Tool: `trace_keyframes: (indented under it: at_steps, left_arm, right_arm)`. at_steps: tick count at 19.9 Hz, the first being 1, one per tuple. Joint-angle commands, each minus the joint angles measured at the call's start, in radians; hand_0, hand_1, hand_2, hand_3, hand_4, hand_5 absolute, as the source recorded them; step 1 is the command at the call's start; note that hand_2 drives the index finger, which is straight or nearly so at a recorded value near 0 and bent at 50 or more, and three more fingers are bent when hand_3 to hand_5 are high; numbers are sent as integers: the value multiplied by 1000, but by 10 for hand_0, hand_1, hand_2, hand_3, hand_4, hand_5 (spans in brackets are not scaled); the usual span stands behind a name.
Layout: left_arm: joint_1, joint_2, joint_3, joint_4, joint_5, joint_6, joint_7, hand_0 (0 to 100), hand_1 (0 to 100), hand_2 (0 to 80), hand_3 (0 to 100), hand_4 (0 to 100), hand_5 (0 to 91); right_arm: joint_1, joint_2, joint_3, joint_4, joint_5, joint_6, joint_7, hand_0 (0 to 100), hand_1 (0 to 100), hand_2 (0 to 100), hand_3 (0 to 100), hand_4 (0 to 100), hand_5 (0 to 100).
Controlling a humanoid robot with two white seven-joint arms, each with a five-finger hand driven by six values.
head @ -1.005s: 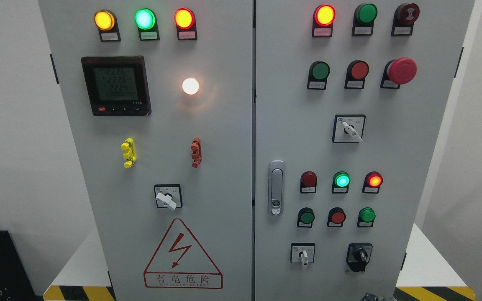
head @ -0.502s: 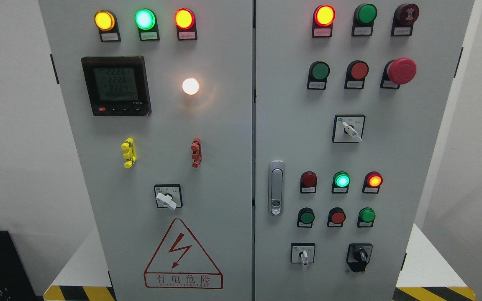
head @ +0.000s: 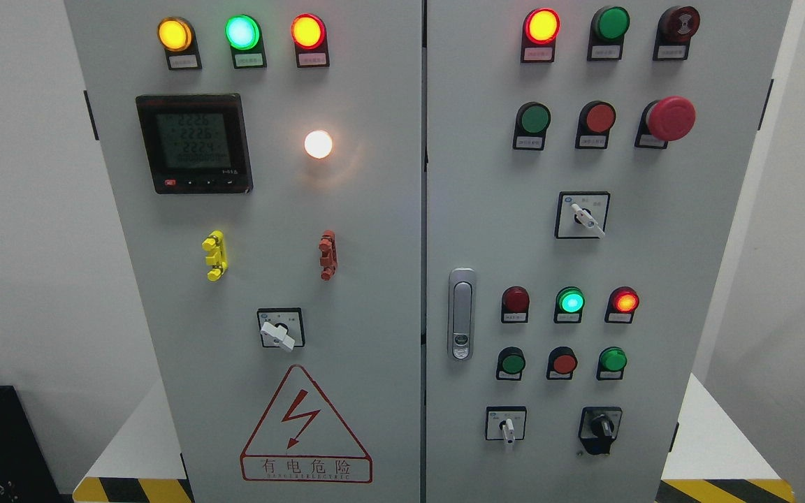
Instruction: Flip black knob to close circuit
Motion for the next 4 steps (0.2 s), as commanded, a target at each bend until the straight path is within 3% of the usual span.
trace_keyframes:
  at_steps: [1, 4]
  left_arm:
    - [34, -1, 11, -34, 8, -1, 0, 0, 0, 0, 49, 27, 0]
    - [34, -1, 11, -34, 8, -1, 0, 0, 0, 0, 50, 27, 0]
  right_arm:
    - [37, 4, -41, -21, -28, -9, 28, 0, 0, 0, 24, 30, 0]
    - [80, 3, -41, -20, -29, -73, 42, 0, 0, 0, 27, 31, 0]
